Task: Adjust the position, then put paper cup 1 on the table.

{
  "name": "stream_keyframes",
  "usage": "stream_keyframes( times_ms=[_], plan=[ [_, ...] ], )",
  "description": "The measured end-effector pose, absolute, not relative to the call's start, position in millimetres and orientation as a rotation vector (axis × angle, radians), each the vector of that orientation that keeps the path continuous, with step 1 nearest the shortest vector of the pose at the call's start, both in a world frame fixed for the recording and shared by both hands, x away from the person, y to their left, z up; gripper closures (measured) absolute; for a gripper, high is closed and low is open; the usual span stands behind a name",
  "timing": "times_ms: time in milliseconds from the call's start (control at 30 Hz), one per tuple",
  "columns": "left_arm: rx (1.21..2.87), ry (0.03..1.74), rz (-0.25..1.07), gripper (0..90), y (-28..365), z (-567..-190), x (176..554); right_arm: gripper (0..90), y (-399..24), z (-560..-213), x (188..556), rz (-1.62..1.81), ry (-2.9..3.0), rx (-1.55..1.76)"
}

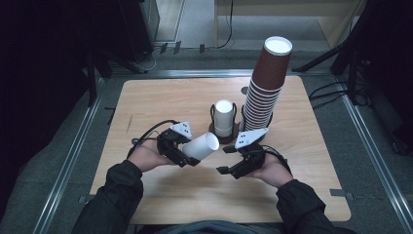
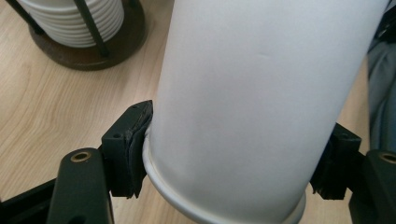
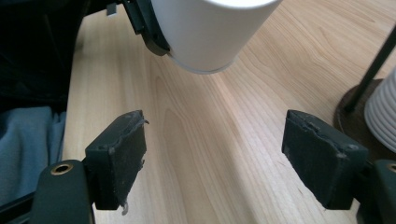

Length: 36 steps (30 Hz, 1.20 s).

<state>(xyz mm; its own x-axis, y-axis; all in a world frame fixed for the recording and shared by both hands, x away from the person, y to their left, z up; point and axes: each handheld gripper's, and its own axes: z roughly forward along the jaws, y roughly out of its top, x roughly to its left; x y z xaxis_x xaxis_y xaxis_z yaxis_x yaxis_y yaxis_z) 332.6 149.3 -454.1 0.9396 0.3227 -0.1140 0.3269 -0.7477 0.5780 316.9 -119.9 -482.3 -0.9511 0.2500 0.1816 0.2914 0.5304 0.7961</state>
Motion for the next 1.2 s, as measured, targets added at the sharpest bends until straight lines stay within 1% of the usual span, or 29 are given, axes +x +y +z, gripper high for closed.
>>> stream_keyframes(
  times_ms=[433,633,900,1200],
  plan=[
    [2.588,0.44,-0.036,27.3,137.4,-462.1,334.1,22.2,-121.0,-483.5,318.1,-1.386,-2.751,-0.485],
    [2.605,0.433,-0.035,26.8,134.0,-463.6,332.9,22.2,-119.4,-483.8,318.1,-1.392,-2.762,-0.467],
    [2.622,0.428,-0.066,26.8,129.3,-466.7,331.5,21.7,-119.3,-482.7,317.7,-1.402,-2.76,-0.464],
    [2.649,0.38,-0.093,26.6,120.4,-471.3,327.5,21.4,-115.9,-479.7,316.2,-1.432,-2.742,-0.436]
  ],
)
